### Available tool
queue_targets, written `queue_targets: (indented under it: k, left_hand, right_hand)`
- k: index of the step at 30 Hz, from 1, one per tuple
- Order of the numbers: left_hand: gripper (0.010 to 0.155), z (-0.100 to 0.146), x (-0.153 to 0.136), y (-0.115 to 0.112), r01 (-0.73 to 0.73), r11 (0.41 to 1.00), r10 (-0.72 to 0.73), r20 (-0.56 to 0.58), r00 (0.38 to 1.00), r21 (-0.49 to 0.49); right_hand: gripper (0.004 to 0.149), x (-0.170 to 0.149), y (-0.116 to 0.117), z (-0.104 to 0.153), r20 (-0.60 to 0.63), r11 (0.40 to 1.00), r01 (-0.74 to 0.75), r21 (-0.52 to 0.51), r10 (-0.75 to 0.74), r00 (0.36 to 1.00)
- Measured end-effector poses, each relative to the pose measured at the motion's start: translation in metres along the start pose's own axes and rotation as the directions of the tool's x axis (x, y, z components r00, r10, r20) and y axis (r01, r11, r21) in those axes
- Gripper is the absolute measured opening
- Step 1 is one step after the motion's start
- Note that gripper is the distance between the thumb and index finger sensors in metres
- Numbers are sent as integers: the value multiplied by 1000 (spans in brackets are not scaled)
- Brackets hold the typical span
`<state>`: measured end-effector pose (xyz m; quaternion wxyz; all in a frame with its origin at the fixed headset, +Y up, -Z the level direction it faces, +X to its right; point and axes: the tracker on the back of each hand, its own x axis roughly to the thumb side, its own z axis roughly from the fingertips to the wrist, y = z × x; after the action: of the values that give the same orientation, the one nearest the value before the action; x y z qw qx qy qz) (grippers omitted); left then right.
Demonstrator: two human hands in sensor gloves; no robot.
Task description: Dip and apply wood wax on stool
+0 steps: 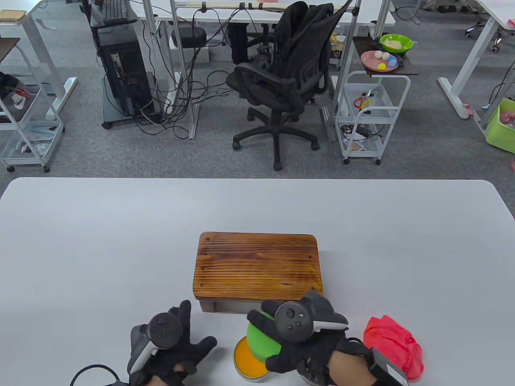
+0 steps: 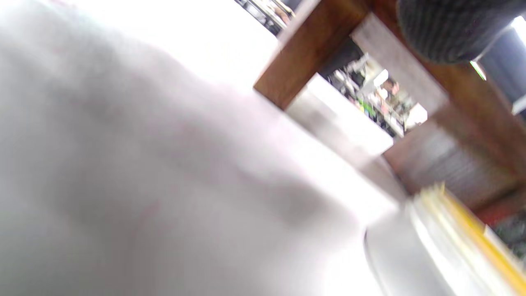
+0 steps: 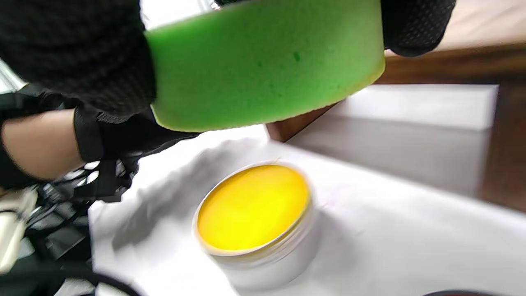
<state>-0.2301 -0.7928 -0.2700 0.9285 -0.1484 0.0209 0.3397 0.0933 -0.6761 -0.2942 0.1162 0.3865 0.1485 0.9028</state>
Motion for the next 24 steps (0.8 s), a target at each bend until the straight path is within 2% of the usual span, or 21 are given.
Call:
queue_targets:
  k: [2, 5, 8, 12, 16, 21, 24]
  left_hand:
    - [115, -7, -2, 11, -72, 997, 72, 17, 997, 32]
    - [112, -20, 5, 22, -94, 994, 91, 57, 994, 57]
    - [109, -36, 17, 28, -140, 988, 134, 84, 987, 66]
    - [103, -57, 28, 26, -147, 987, 142, 78, 987, 69]
    - [99, -70, 29, 19, -139, 988, 136, 58, 989, 71]
    - [96, -72, 28, 18, -107, 986, 99, 67, 993, 125]
    - [96, -72, 28, 17, -116, 985, 107, 77, 991, 129]
  right_hand:
    - [103, -18, -16, 9, -59, 999, 0, -36, -3, 998]
    - [103, -48, -35, 13, -164, 998, -6, -66, -5, 986]
    - [103, -80, -50, 8, -287, 996, -40, -75, 17, 958]
    - [102, -105, -63, -2, -395, 994, -86, -61, 55, 917]
    - [102, -122, -65, -18, -460, 994, -108, 7, 99, 883]
    - [100, -136, -59, -33, -497, 988, -107, 113, 149, 855]
    - [99, -136, -63, -42, -499, 988, -113, 107, 152, 853]
